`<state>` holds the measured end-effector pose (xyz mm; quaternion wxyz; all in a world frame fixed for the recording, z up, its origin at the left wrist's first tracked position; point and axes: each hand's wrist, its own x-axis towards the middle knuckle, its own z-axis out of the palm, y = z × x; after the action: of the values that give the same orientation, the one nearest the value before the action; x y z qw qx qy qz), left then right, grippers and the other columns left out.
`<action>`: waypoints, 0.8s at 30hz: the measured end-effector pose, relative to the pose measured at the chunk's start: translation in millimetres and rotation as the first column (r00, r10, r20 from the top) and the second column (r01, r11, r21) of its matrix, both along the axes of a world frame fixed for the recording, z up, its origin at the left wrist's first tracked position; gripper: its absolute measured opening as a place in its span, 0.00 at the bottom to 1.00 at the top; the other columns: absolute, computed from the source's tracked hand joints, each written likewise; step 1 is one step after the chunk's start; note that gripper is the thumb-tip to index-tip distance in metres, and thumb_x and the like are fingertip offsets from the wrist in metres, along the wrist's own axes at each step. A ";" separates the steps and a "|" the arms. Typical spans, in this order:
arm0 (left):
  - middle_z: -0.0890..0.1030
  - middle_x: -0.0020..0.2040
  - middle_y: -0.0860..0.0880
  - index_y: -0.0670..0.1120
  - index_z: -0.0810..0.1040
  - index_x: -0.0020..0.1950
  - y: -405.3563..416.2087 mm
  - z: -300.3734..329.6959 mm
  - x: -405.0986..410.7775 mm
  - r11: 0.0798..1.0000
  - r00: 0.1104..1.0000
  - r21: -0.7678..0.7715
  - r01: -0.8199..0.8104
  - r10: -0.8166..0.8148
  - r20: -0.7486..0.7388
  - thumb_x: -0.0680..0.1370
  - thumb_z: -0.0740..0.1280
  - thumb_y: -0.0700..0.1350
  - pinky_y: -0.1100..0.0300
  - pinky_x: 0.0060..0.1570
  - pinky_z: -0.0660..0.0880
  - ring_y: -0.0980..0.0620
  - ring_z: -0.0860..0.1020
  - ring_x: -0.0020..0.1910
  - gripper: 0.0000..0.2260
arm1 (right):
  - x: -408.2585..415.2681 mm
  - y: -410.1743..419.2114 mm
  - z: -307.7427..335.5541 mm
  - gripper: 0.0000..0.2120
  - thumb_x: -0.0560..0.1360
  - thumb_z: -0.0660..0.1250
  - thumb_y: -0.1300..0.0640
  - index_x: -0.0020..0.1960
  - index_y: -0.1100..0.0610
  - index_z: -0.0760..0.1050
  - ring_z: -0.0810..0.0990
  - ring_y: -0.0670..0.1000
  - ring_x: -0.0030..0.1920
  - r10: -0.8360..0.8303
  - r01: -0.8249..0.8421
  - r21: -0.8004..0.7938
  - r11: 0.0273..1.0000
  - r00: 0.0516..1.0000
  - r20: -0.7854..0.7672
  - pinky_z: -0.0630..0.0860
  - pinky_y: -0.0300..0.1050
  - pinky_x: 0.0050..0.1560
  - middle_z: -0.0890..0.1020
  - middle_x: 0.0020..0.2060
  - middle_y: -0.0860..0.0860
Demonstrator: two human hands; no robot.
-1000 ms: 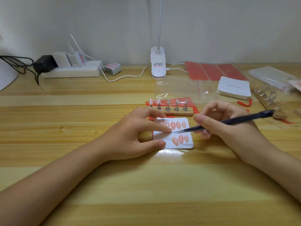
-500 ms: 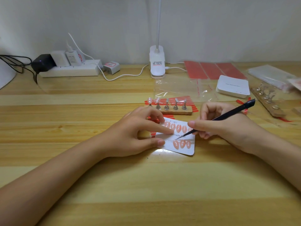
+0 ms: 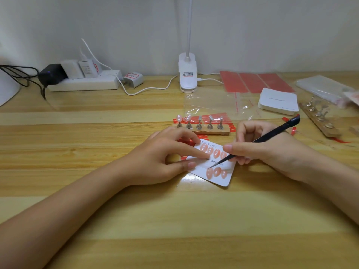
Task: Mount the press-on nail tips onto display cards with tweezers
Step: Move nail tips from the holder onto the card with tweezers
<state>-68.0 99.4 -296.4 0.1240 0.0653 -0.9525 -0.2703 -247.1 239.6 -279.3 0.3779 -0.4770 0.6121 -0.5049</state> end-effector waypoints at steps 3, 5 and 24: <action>0.75 0.57 0.53 0.55 0.79 0.58 0.1 0.1 -0.4 1.000 1.000 -0.002 0.000 0.000 0.002 0.74 0.64 0.50 0.45 0.60 0.66 0.52 0.71 0.60 0.14 | 0.4 -1.5 0.9 0.13 0.59 0.74 0.55 0.29 0.56 0.69 0.75 0.44 0.24 -0.002 0.002 0.005 1.000 1.000 -0.007 0.72 0.33 0.25 0.79 0.23 0.51; 0.75 0.57 0.52 0.54 0.79 0.58 0.4 -0.4 -0.3 1.000 1.000 -0.006 0.000 0.000 0.001 0.74 0.64 0.50 0.45 0.60 0.66 0.52 0.71 0.60 0.14 | 0.6 -1.4 1.4 0.12 0.59 0.73 0.55 0.29 0.56 0.69 0.75 0.44 0.24 0.006 -0.006 0.012 1.000 1.000 -0.008 0.72 0.33 0.25 0.78 0.23 0.51; 0.76 0.61 0.57 0.57 0.74 0.58 0.1 2.7 0.3 0.997 1.000 0.073 0.008 -0.006 -0.028 0.73 0.65 0.48 0.45 0.61 0.66 0.58 0.71 0.62 0.14 | -2.9 1.3 -3.4 0.10 0.56 0.74 0.57 0.24 0.52 0.72 0.79 0.46 0.27 -0.085 0.098 -0.051 0.994 0.975 0.204 0.74 0.33 0.27 0.75 0.22 0.48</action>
<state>-67.7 99.5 -293.8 0.1340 0.0628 -0.9403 -0.3064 -250.0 240.8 -282.7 0.3995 -0.4060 0.5763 -0.5860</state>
